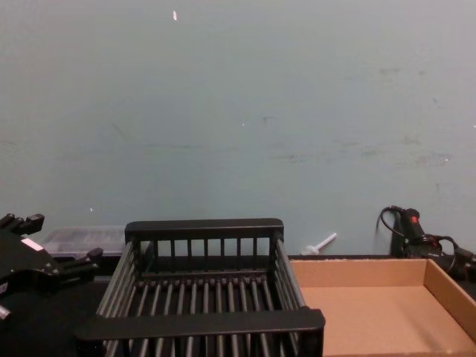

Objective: Pick up the white tape and place it into the black box , Pick up the silver tape and place it into the brown box.

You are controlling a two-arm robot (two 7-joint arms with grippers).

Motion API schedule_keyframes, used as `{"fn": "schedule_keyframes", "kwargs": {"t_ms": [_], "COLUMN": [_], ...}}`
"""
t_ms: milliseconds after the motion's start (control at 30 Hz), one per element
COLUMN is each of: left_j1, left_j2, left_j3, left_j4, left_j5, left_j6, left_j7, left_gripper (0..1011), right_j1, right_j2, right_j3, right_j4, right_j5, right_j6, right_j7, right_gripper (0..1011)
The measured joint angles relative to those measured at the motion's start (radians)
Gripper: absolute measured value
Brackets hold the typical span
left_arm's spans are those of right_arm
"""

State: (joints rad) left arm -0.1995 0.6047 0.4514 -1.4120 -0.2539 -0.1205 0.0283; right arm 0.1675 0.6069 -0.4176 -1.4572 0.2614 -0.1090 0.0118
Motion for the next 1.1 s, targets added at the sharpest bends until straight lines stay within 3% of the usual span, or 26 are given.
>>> {"fn": "schedule_keyframes", "kwargs": {"t_ms": [633,1100], "left_j1": [0.0,0.0], "left_j2": [0.0,0.0], "left_j3": [0.0,0.0], "left_j4": [0.0,0.0], "left_j5": [0.0,0.0], "left_j6": [0.0,0.0], "left_j7": [0.0,0.0], "left_gripper": [1001,1001], "right_j1": [-0.175,-0.315], "right_j2": [0.043,0.067], "right_j3": [0.08,0.114], "right_j4": [-0.227,-0.331], "right_j5": [0.102,0.118], "right_j6": [0.118,0.2], "right_j7": [0.087,0.111], "right_gripper": [1002,1002]}}
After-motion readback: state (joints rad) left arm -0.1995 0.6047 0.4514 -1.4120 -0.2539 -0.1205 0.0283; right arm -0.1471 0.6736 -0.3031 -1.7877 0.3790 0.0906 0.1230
